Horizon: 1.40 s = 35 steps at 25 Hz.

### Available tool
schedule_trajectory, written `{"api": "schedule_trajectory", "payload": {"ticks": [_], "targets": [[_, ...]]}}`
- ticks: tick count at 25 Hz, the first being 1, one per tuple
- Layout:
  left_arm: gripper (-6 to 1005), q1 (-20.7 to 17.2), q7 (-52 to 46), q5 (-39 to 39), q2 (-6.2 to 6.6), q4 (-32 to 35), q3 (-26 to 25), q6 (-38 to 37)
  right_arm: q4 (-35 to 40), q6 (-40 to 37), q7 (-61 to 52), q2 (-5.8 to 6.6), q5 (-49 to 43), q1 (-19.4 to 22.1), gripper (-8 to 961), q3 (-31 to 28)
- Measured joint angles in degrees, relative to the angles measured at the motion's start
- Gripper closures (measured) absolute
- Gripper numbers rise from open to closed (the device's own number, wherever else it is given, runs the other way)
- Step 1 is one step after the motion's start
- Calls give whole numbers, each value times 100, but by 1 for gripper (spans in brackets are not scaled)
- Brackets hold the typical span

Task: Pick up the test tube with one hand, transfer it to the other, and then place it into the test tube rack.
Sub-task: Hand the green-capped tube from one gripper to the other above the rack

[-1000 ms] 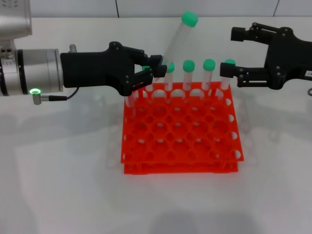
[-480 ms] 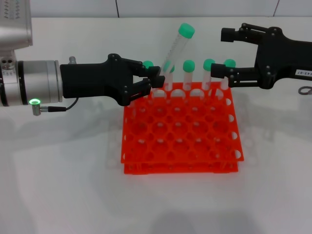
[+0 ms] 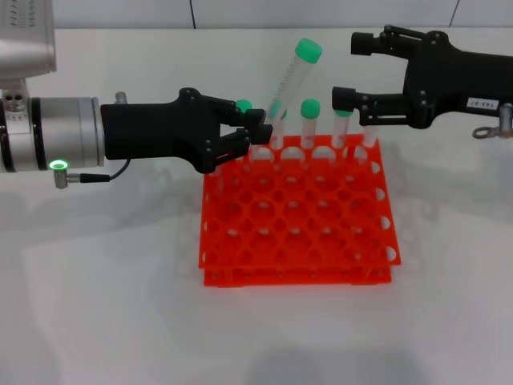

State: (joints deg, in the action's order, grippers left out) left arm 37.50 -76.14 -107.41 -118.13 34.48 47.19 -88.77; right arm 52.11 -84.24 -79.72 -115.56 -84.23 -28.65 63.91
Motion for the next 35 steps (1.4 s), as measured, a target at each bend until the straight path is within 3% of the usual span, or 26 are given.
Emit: {"api": "schedule_trajectory", "payload": {"ticks": [26,35], "targets": [[803,51,-42,1,-17,56,18,-64,-318,167,-19,-10,353,-323,168,307],[804,67,-50,1,-17,41,20,-63,-339,194,-1,-18,486,-405,220,360]]}}
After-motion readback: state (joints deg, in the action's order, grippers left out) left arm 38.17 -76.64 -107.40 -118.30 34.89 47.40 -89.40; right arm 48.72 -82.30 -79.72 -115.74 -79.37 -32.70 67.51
